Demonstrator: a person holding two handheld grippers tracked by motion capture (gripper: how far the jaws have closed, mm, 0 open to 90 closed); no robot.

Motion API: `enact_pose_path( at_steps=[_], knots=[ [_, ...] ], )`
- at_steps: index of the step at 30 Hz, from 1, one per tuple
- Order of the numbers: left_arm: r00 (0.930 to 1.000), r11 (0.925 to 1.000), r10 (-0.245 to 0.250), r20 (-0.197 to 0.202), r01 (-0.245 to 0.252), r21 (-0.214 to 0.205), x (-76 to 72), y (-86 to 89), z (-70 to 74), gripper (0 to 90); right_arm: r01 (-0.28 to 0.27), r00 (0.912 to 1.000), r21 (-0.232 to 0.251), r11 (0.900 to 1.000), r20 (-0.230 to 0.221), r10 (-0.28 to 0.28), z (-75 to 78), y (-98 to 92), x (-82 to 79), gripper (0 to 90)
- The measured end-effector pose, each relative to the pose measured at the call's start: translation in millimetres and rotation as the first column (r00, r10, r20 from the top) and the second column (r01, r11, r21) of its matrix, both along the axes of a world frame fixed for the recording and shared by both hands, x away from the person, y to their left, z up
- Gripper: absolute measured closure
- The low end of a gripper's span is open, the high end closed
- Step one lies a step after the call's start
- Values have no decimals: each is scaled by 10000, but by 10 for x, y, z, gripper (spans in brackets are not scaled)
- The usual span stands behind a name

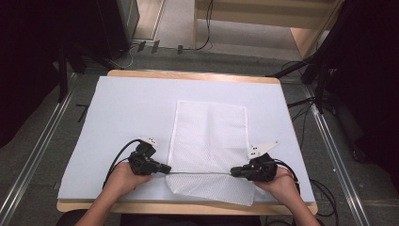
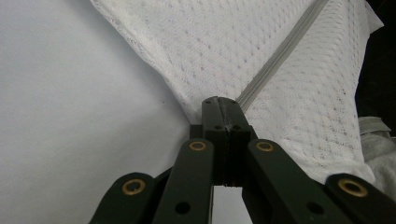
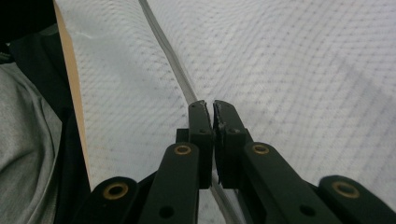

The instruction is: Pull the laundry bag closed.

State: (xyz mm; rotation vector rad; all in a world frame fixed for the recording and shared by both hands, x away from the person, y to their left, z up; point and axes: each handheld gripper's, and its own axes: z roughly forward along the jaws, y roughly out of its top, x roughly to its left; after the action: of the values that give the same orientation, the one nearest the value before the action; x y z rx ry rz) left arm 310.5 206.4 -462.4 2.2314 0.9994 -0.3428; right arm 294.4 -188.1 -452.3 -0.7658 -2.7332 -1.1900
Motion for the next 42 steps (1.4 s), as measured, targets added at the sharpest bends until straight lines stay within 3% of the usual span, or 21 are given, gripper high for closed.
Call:
enact_pose_path(
  at_steps=[10,17,36,42],
  knots=[
    [10000,10000,16,-39,-16,-22,0,2,0,900,-93,9999,-210,9997,109,95,3,-41,-15,890],
    [10000,10000,-3,-30,3,-14,2,1,0,900,206,9997,33,9998,118,-206,7,-199,-27,889],
    [10000,10000,-27,79,27,-26,-5,-2,-2,900,70,10000,-65,10000,-10,-70,1,-215,-39,889],
    [10000,10000,-35,48,35,-39,-2,2,-4,900,323,9995,-101,9994,-51,-324,6,-307,-43,890]
  ],
)
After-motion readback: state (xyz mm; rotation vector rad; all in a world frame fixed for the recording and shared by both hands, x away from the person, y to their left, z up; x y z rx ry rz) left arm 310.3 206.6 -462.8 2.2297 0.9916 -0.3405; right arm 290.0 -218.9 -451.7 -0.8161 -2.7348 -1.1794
